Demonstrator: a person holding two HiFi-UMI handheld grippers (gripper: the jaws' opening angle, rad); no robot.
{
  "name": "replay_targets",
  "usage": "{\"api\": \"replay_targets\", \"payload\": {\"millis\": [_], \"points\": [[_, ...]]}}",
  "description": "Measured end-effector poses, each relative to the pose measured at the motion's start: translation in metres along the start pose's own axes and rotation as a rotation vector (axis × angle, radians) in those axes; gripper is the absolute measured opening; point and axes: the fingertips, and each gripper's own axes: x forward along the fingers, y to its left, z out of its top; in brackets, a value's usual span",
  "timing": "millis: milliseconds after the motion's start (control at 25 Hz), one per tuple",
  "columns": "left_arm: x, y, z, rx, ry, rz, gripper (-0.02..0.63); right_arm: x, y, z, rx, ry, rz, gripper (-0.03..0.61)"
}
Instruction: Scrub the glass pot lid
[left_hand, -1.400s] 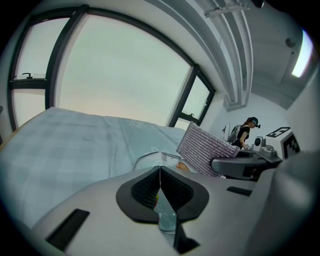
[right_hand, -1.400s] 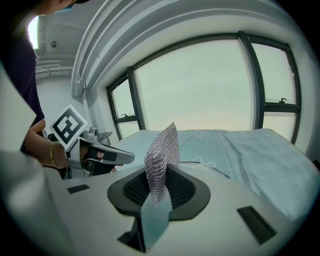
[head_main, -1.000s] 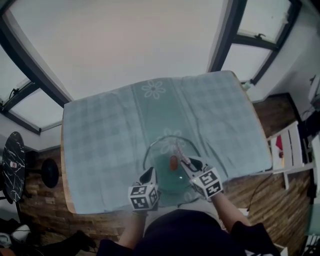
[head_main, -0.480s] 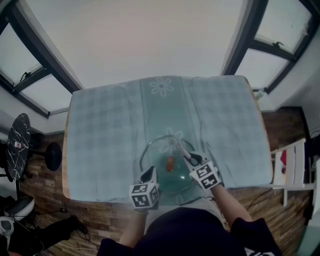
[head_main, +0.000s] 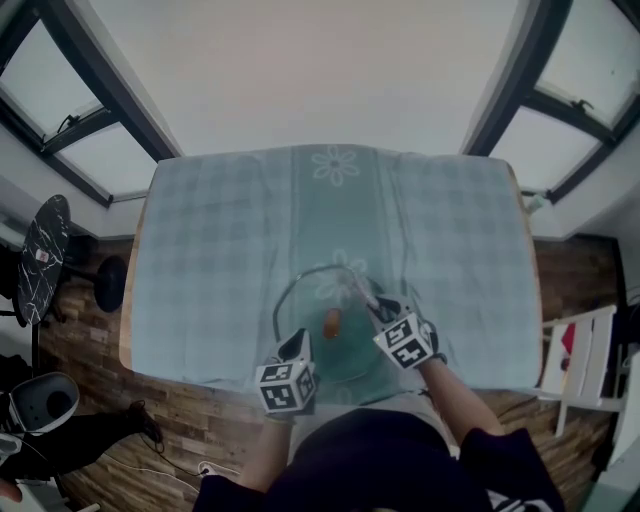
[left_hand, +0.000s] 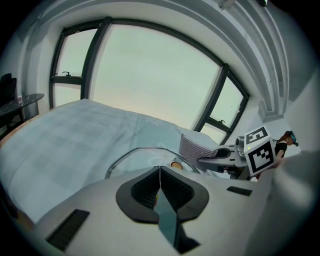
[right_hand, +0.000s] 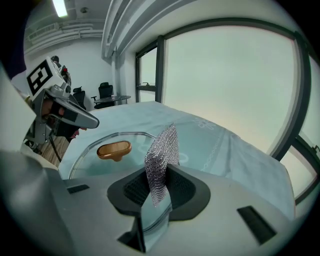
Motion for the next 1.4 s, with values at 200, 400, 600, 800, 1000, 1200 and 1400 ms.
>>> {"api": "replay_targets", "payload": {"millis": [200, 400, 600, 800, 1000, 1200, 1400], "points": [[0.001, -0.005, -0.003, -0.032, -0.013, 0.035, 0.005, 0.006, -0.006, -0.006, -0.056, 0.016, 0.020, 0.081], [0.002, -0.011, -0.006, -0.059, -0.024, 0.062, 0.005, 0.011, -0.012, -0.013, -0.114, 0.030, 0.040, 0.081], [-0.001, -0.013, -0.011, -0.078, -0.035, 0.094, 0.005, 0.014, -0.008, -0.019, -0.148, 0.030, 0.070, 0.081], [-0.004, -0.019, -0.017, -0.098, -0.044, 0.123, 0.005, 0.014, -0.003, -0.022, -0.190, 0.025, 0.096, 0.082], [-0.009, -0.028, -0.023, -0.114, -0.053, 0.143, 0.005, 0.008, 0.005, -0.028, -0.210, 0.020, 0.124, 0.083], [-0.011, -0.033, -0.028, -0.120, -0.059, 0.159, 0.005, 0.002, 0.013, -0.035, -0.230, 0.016, 0.155, 0.083], [-0.014, -0.037, -0.032, -0.129, -0.069, 0.171, 0.005, -0.004, 0.022, -0.040, -0.237, 0.008, 0.174, 0.083]]}}
